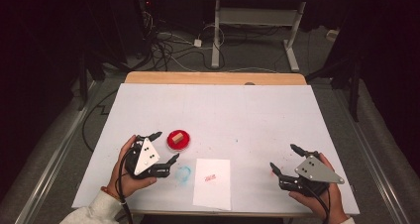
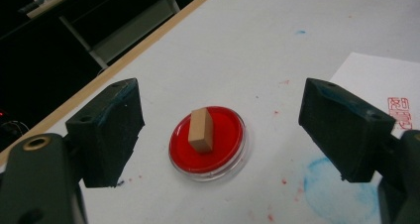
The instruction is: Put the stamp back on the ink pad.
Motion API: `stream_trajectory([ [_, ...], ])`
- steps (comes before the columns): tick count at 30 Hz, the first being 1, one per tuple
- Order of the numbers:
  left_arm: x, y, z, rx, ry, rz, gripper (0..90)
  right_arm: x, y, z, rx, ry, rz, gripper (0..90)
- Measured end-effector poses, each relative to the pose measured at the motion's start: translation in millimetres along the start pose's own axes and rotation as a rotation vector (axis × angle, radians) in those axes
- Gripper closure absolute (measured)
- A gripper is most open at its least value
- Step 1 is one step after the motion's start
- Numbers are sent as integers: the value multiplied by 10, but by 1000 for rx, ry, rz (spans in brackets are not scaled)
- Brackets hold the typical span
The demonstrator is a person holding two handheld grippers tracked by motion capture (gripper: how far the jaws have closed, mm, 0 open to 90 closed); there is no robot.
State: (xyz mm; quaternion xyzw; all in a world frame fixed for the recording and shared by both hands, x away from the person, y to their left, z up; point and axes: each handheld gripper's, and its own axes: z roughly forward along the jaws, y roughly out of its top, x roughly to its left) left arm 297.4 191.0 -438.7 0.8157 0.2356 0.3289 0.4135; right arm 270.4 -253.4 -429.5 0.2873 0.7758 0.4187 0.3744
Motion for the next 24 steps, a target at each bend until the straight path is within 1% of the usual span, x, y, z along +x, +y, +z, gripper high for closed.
stream_trajectory([
  [5,-8,-123,-56,23,8,-6,168,6,-11,4,-9,1,8,185],
  [10,-22,-240,-95,58,1,-10,168,8,-21,8,-12,-17,13,185],
  [13,-19,-291,-119,68,-2,-10,168,1,-32,6,-22,-20,22,187],
  [14,-16,-308,-127,73,4,-11,168,-2,-35,7,-21,-20,24,188],
  [19,21,-411,-163,94,-1,-32,168,-1,-48,25,-15,-24,29,188],
  [24,31,-509,-180,123,-4,-40,168,0,-67,32,-13,-19,31,189],
])
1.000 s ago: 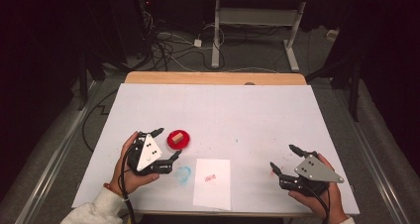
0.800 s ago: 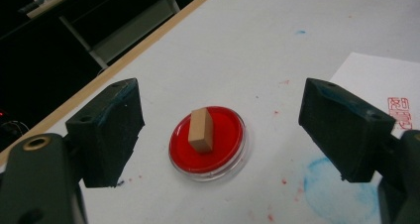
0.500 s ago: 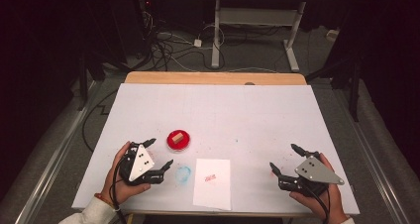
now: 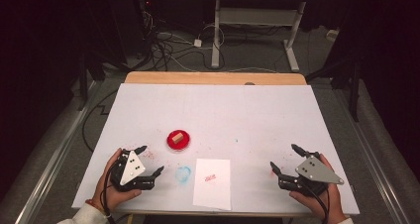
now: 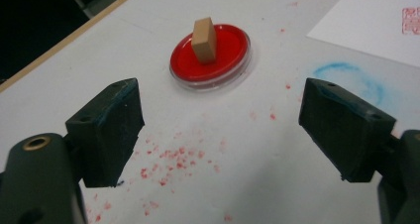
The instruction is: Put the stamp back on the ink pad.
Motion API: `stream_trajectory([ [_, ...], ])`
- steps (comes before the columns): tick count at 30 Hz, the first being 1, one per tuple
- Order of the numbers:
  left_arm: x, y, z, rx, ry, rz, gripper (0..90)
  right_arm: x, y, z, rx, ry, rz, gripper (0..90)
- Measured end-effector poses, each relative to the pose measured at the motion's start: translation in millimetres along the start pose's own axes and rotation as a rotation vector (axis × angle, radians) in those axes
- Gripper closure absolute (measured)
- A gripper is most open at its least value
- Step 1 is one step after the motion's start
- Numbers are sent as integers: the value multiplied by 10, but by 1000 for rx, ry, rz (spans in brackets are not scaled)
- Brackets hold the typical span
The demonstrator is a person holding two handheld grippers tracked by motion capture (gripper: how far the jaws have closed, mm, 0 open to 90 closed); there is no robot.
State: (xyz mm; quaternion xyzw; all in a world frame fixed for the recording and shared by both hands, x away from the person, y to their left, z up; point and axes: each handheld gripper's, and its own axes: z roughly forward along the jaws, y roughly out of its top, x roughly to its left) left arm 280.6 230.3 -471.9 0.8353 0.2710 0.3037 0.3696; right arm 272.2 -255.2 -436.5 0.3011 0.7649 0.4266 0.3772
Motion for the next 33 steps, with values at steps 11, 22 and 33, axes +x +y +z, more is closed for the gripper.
stream_trajectory([
  [11,-10,-169,-78,48,3,-20,168,2,-24,12,12,6,-2,192],
  [22,-61,-163,-113,34,0,-4,168,48,7,-2,8,10,-22,192],
  [33,-45,-135,-117,4,7,-18,168,46,-1,-10,8,5,-25,195],
])
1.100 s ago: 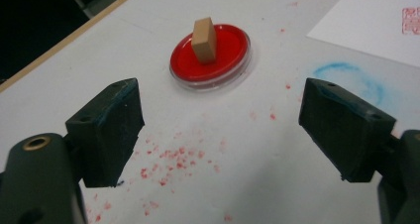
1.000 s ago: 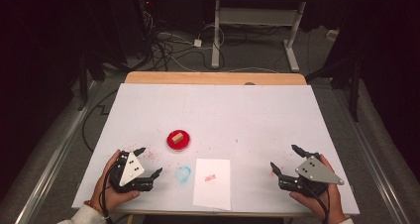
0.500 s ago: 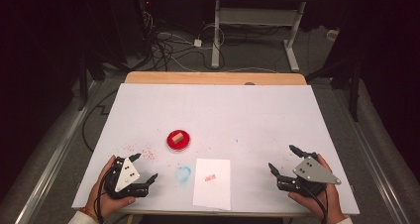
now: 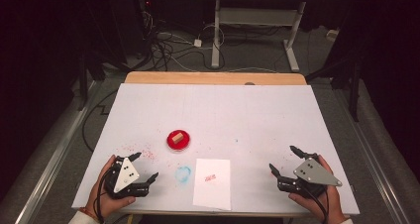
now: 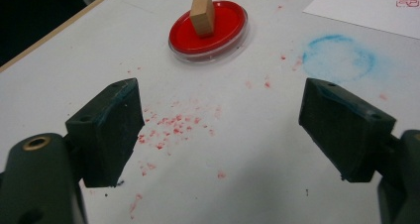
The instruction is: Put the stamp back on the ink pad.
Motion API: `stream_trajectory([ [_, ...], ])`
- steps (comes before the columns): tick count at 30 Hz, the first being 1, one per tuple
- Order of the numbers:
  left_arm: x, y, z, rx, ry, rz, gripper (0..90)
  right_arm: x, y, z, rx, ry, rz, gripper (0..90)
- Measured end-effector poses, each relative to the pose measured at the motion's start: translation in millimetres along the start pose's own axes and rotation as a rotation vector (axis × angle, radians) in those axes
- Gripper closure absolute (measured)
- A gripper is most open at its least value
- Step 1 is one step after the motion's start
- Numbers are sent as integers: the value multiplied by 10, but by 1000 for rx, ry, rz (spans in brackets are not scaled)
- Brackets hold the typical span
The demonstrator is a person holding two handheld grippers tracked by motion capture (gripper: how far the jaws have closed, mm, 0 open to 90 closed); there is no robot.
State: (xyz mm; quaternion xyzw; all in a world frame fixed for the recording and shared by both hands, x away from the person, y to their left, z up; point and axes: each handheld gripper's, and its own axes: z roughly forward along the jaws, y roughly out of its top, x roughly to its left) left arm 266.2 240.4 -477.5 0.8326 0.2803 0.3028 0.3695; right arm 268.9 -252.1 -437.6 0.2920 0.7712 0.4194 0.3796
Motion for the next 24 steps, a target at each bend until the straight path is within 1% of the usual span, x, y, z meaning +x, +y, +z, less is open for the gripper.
stream_trajectory([
  [3,-2,7,-12,-8,2,-1,168,4,0,-2,-1,2,-1,195],
  [12,13,17,-6,-12,6,-2,168,3,-3,7,0,5,-6,195],
  [24,42,39,3,-25,18,-12,168,-17,-21,17,3,11,4,195],
])
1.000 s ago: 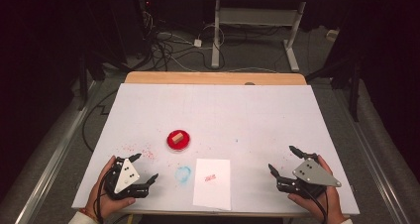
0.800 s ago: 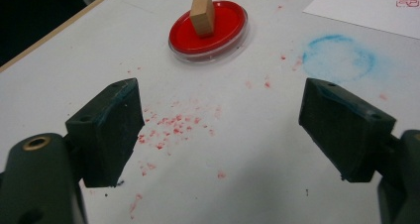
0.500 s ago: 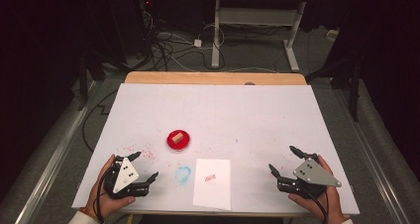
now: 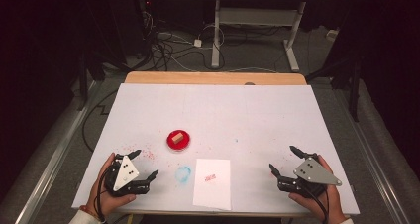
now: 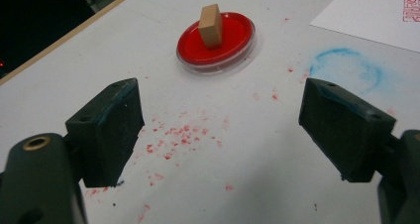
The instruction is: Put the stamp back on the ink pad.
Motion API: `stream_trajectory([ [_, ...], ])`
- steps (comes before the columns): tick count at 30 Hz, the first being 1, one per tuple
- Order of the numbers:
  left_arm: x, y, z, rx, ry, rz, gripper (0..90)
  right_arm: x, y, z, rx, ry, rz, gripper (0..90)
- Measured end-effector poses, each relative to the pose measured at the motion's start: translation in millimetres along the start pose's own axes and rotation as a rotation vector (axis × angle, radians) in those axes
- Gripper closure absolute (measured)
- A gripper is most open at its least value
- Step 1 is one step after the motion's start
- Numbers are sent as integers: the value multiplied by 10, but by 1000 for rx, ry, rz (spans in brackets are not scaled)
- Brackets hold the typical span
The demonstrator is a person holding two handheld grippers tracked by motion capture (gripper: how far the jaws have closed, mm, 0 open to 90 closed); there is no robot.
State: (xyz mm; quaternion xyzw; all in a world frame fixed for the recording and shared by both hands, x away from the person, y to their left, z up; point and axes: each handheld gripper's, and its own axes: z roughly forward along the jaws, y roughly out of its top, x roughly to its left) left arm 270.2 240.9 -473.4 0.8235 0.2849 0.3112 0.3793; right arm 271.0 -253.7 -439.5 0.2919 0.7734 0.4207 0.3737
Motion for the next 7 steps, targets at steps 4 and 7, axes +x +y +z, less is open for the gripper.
stream_trajectory([
  [4,20,-2,-9,-8,4,-11,168,5,3,4,1,1,-2,194],
  [7,29,-1,-15,-9,5,-17,168,3,2,12,4,4,1,194],
])
